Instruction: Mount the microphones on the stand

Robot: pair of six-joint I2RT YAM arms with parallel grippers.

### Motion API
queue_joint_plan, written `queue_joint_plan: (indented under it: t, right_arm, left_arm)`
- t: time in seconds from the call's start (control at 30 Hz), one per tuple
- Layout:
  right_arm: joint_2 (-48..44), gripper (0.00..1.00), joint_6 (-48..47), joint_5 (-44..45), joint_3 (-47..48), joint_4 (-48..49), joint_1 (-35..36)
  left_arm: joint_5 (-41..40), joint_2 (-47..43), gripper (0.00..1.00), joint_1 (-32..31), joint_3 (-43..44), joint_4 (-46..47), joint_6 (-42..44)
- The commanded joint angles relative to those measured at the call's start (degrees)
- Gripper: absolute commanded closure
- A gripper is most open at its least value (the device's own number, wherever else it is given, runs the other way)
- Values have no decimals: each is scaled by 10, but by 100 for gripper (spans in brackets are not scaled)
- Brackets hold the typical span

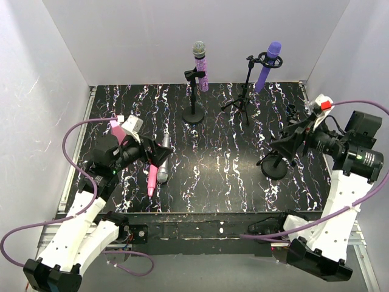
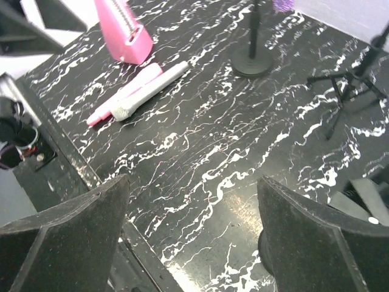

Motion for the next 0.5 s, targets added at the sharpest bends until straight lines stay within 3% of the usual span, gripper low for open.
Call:
queue_joint_plan:
  t: [0.0, 0.17, 0.47]
  right_arm:
    - [26, 9, 124, 51, 37, 78, -18]
    - [50, 11, 180, 148, 49, 112, -26]
    - [63, 14, 192, 256, 67, 123, -36]
  left_arm:
    - [25, 6, 2, 2, 18, -16, 9]
    - [28, 14, 2, 2, 16, -13, 15]
    - [32, 25, 2, 2, 11, -2, 21]
